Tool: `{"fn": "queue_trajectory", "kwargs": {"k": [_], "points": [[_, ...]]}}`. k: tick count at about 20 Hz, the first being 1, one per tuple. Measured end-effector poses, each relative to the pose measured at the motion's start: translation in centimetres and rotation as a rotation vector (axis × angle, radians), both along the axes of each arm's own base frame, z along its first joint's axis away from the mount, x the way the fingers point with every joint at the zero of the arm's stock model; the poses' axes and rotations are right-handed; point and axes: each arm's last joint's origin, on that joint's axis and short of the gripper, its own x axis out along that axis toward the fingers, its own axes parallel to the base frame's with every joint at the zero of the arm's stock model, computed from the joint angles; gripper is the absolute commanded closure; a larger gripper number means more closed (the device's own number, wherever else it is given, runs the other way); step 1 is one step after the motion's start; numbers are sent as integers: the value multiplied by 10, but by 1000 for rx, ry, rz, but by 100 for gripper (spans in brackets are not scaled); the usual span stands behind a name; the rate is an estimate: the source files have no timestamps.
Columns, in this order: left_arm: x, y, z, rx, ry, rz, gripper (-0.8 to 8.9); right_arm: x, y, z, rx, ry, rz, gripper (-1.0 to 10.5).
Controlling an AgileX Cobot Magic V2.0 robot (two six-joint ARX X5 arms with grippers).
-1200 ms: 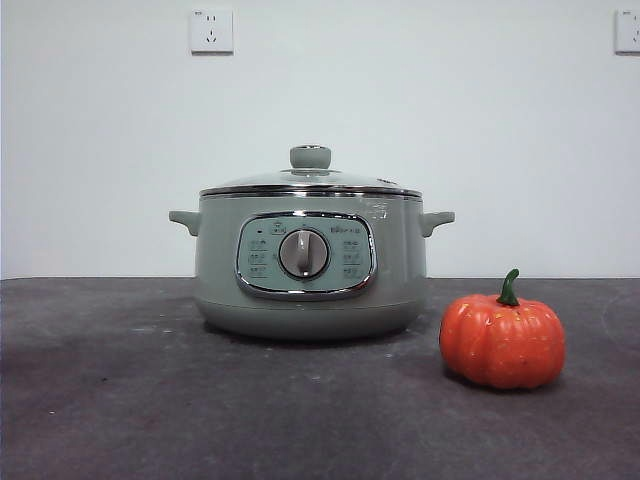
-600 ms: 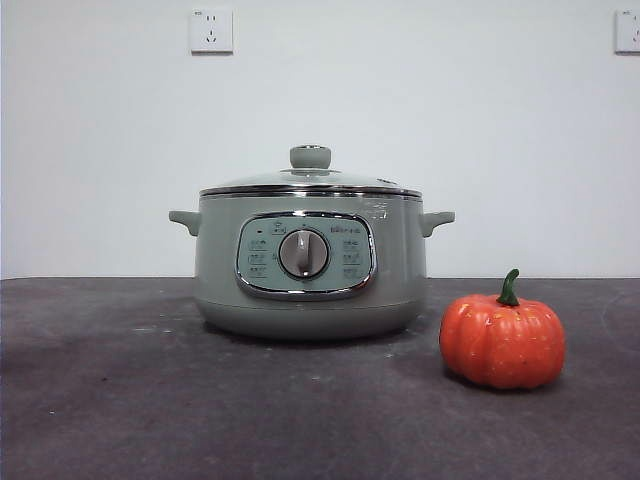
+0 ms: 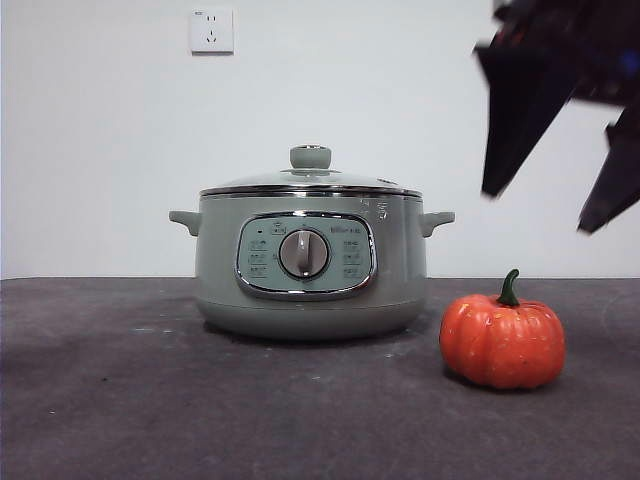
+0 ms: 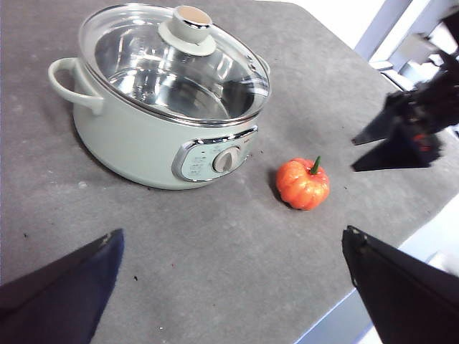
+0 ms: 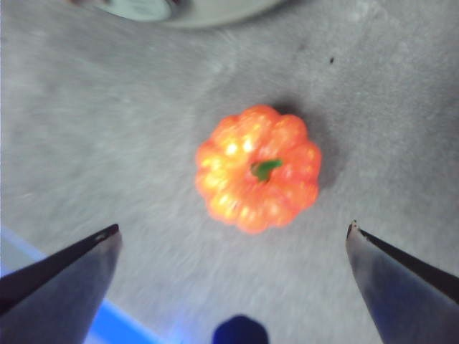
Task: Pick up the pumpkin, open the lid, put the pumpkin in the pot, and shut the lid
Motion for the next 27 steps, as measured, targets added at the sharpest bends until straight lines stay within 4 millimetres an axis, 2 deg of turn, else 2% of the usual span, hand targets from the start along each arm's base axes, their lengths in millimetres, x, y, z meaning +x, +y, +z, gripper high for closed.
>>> {"fn": "queue_trajectory", "kwargs": {"k": [8,12,16,18,21,24,27], "points": [[0,0,0,0,1,-1,95,32,21,-54,-85,112,-1,280],[0,0,0,0,0,-2,95,39,31,-71,-112,125,11,280],[0,0,0,0,1,-2,95,41,39,-79,-134,114,15,312],[0,0,0,0,0,-1,95,40,41,-80,-137,117,18,480],[0,0,0,0,1,-2,95,40,41,-80,-138,121,15,609],[0,0,0,0,1,-2,95,40,41,-80,-140,122,14,951],[0,0,0,0,1,-1,95,40,41,-80,-139,123,15,963]]}}
